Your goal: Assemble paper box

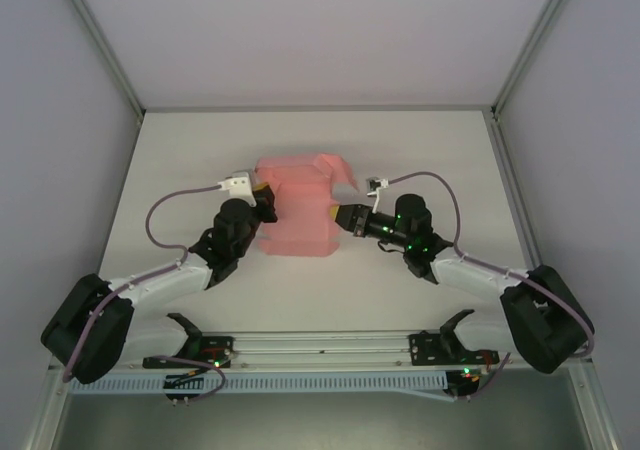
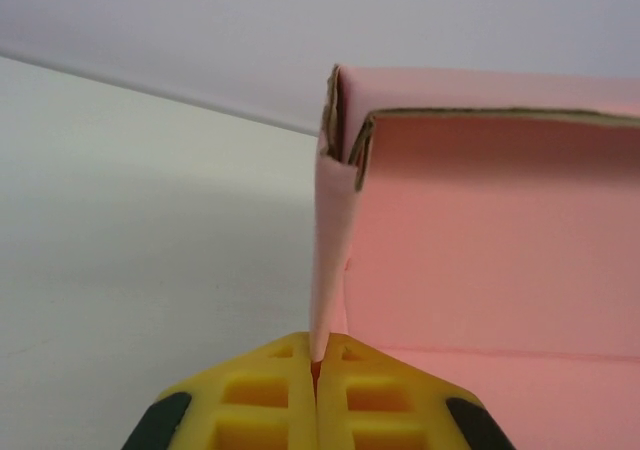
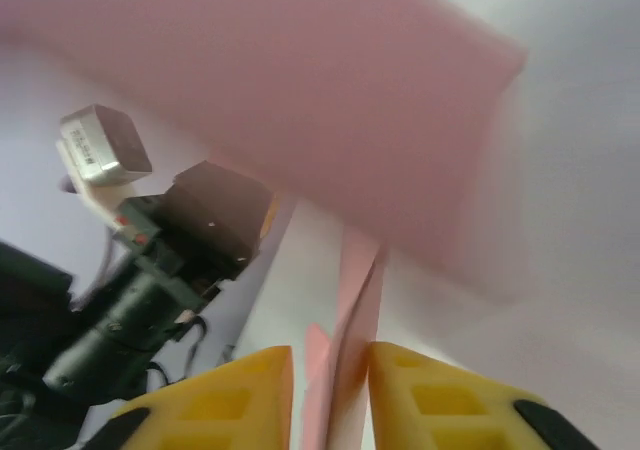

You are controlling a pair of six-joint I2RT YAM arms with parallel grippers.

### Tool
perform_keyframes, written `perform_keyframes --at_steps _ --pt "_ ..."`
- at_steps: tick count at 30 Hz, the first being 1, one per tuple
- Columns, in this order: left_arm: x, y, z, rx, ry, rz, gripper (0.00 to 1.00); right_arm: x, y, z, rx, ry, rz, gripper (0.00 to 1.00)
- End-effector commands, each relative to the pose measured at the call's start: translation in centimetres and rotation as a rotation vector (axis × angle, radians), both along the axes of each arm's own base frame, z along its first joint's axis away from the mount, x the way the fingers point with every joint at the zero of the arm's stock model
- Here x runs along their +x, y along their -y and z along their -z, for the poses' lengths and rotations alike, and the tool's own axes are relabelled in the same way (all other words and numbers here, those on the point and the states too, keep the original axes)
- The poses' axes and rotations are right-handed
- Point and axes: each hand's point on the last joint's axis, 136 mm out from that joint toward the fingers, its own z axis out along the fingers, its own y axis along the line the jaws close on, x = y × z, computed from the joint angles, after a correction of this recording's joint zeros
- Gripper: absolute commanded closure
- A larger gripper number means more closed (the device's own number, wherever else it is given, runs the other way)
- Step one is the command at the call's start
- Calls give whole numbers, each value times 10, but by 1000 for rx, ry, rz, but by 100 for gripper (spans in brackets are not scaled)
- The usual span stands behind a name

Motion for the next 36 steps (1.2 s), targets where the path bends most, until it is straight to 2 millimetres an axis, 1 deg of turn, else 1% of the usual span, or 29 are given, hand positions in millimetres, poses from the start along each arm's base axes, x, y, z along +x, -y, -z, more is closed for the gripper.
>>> perform_keyframes --at_steps 1,3,4,5,6,7,8,9,13,15,17,19,20,21,23,25,28,31,33,36 --pt "0 -5 -13 23 28 -6 100 11 25 16 -227 -4 108 62" --pt "-2 -8 -13 43 27 -11 100 13 48 24 -358 -5 194 50" --pt "-2 -10 -13 54 26 -17 100 14 62 24 -407 3 242 35" --pt "-3 -12 -12 62 24 -18 100 14 72 22 -437 19 273 28" --pt "-3 -13 -11 72 22 -20 100 13 82 18 -459 34 308 23" --pt "-4 -14 -12 76 21 -22 100 13 95 14 -477 43 359 16" --pt "-4 -15 -12 80 22 -21 100 12 104 8 -486 63 392 7" --pt "-5 -16 -12 82 23 -22 100 12 112 2 -499 91 417 0" --pt "-8 -13 -12 83 20 10 100 21 149 -29 -564 201 560 0" --pt "-11 -11 -13 77 23 29 100 29 158 -43 -585 226 579 0" --pt "-13 -8 -14 73 25 47 100 38 160 -51 -603 244 567 0" --pt "-14 -7 -14 69 24 56 100 48 154 -55 -603 253 539 0" --pt "-14 -7 -13 74 22 63 100 51 147 -54 -587 245 516 0" --pt "-15 -6 -14 74 22 69 100 51 133 -54 -555 251 447 1" --pt "-16 -5 -14 75 23 76 100 47 103 -55 -485 286 289 6" --pt "-16 -5 -13 77 19 79 100 45 83 -56 -428 305 183 8" --pt "-16 -2 -13 77 17 93 100 45 64 -57 -394 326 76 15" --pt "-16 0 -12 77 13 103 100 48 49 -57 -364 313 -2 20" --pt "-15 2 -11 78 8 105 100 47 39 -56 -339 309 -58 22" --pt "-14 3 -9 80 3 110 100 45 25 -55 -310 306 -124 29"
